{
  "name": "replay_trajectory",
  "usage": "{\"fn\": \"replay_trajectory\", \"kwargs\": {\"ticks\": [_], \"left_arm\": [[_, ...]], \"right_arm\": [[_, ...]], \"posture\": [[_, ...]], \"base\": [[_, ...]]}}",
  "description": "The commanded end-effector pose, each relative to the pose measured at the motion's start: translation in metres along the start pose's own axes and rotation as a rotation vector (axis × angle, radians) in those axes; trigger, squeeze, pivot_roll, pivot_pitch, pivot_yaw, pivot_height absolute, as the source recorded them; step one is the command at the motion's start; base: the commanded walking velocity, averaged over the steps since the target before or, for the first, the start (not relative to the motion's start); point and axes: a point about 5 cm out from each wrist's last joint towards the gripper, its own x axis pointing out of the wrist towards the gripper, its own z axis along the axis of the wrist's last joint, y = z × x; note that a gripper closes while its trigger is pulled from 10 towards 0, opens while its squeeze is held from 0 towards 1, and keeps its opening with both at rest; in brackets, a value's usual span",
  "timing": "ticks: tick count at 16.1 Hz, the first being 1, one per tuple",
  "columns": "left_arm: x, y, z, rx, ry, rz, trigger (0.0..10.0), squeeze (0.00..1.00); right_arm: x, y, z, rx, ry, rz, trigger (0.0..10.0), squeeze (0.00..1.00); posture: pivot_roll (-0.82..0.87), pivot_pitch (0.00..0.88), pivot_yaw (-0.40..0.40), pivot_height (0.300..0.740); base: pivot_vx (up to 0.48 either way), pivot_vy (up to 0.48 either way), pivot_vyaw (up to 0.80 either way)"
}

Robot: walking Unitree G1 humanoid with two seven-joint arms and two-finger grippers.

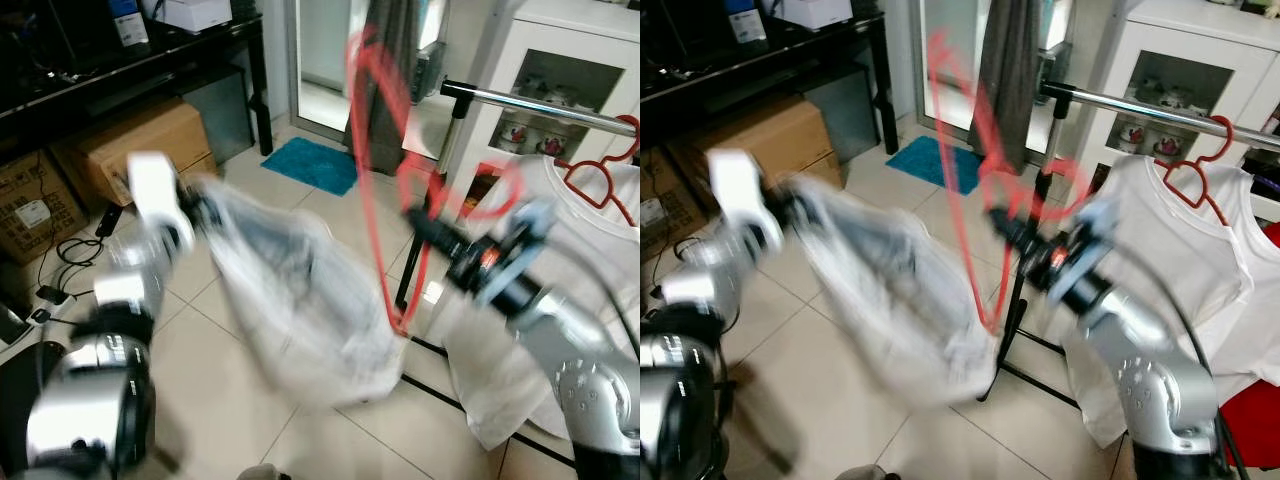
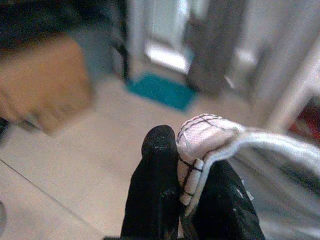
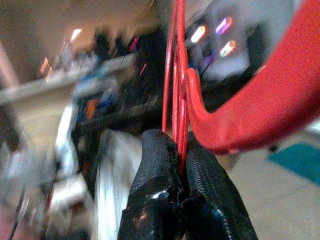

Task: Hang hanger

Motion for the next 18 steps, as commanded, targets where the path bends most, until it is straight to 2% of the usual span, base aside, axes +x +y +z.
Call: {"fn": "replay_trajectory", "kwargs": {"ticks": [1, 2, 3, 4, 5, 6, 7, 8, 9, 10, 11, 12, 13, 14, 15, 16, 17, 18], "left_arm": [[0.002, -0.028, 0.008, 0.044, -0.017, -0.187, 0.0, 0.00], [-0.004, -0.055, 0.002, 0.057, -0.005, -0.362, 0.0, 0.00], [-0.008, -0.068, 0.003, 0.035, -0.027, -0.406, 0.0, 0.00], [-0.011, -0.073, 0.007, 0.012, -0.056, -0.408, 0.0, 0.00], [-0.014, -0.072, 0.009, 0.000, -0.081, -0.382, 0.0, 0.00], [-0.021, -0.067, 0.011, 0.013, -0.122, -0.307, 0.0, 0.00], [-0.039, -0.054, 0.005, 0.035, -0.152, -0.158, 10.0, 0.00], [-0.050, -0.050, -0.008, 0.035, -0.104, -0.078, 10.0, 0.00], [-0.066, -0.055, -0.020, 0.090, -0.106, -0.080, 10.0, 0.00], [-0.077, -0.055, -0.026, 0.056, -0.138, -0.042, 10.0, 0.00], [-0.082, -0.054, -0.029, 0.031, -0.143, -0.014, 10.0, 0.00], [-0.086, -0.056, -0.030, 0.008, -0.162, 0.029, 10.0, 0.00], [-0.087, -0.060, -0.032, -0.012, -0.124, 0.034, 10.0, 0.00], [-0.085, -0.068, -0.035, 0.006, -0.064, -0.026, 10.0, 0.00], [-0.083, -0.073, -0.031, 0.042, -0.088, -0.054, 10.0, 0.00], [-0.081, -0.075, -0.028, 0.063, -0.094, -0.065, 10.0, 0.00], [-0.080, -0.074, -0.028, 0.055, -0.084, -0.057, 10.0, 0.00], [-0.079, -0.075, -0.028, 0.053, -0.078, -0.058, 10.0, 0.00]], "right_arm": [[0.000, -0.012, 0.006, 0.048, -0.095, -0.130, 0.0, 0.00], [0.002, -0.021, 0.005, 0.108, -0.161, -0.260, 0.0, 0.00], [0.002, -0.025, -0.004, 0.091, -0.123, -0.334, 0.0, 0.00], [0.000, -0.030, -0.014, 0.056, -0.059, -0.399, 0.0, 0.00], [-0.003, -0.035, -0.021, 0.000, -0.007, -0.467, 1.3, 0.00], [-0.007, -0.041, -0.033, 0.011, 0.076, -0.545, 10.0, 0.00], [-0.011, -0.038, -0.044, -0.079, 0.177, -0.532, 10.0, 0.00], [-0.016, -0.037, -0.050, -0.191, 0.235, -0.541, 10.0, 0.00], [-0.023, -0.037, -0.054, -0.228, 0.217, -0.596, 10.0, 0.00], [-0.019, -0.031, -0.062, -0.215, 0.258, -0.521, 10.0, 0.00], [-0.018, -0.033, -0.062, -0.277, 0.231, -0.569, 10.0, 0.00], [-0.021, -0.040, -0.064, -0.209, 0.194, -0.651, 10.0, 0.00], [-0.025, -0.038, -0.076, -0.208, 0.287, -0.646, 10.0, 0.00], [-0.023, -0.032, -0.076, -0.287, 0.305, -0.596, 10.0, 0.00], [-0.021, -0.030, -0.079, -0.258, 0.321, -0.579, 10.0, 0.00], [-0.019, -0.029, -0.076, -0.229, 0.280, -0.591, 10.0, 0.00], [-0.022, -0.028, -0.078, -0.201, 0.304, -0.593, 10.0, 0.00], [-0.026, -0.029, -0.076, -0.213, 0.309, -0.609, 10.0, 0.00]], "posture": [[0.04, 0.000, 0.027, 0.740], [0.05, 0.000, 0.027, 0.740], [0.04, 0.000, 0.030, 0.740], [0.04, 0.000, 0.030, 0.740], [0.04, 0.000, 0.036, 0.740], [0.05, 0.000, 0.030, 0.740], [0.05, 0.000, 0.022, 0.740], [0.06, 0.000, 0.009, 0.740], [0.12, 0.000, -0.023, 0.740], [0.13, 0.000, -0.043, 0.740], [0.12, 0.000, -0.041, 0.740], [0.12, 0.000, -0.043, 0.740], [0.11, 0.000, -0.036, 0.740], [0.11, 0.000, -0.026, 0.740], [0.10, 0.000, -0.015, 0.740], [0.09, 0.000, -0.001, 0.740], [0.07, 0.000, 0.004, 0.740], [0.07, 0.000, 0.004, 0.740]], "base": [[0.000, 0.000, 0.00], [0.000, 0.000, 0.00], [0.000, 0.000, 0.00], [0.000, 0.000, 0.00], [0.000, 0.000, 0.00], [0.000, 0.000, 0.00], [0.000, 0.000, 0.00], [0.000, 0.000, -0.40], [0.000, 0.000, -0.80], [0.000, 0.000, -0.80], [0.000, 0.000, -0.80], [0.000, 0.000, -0.80], [0.000, 0.000, -0.78], [0.000, 0.000, -0.78], [0.000, 0.000, -0.77], [0.000, 0.000, -0.74], [0.000, 0.000, -0.66], [0.000, 0.000, -0.66]]}}
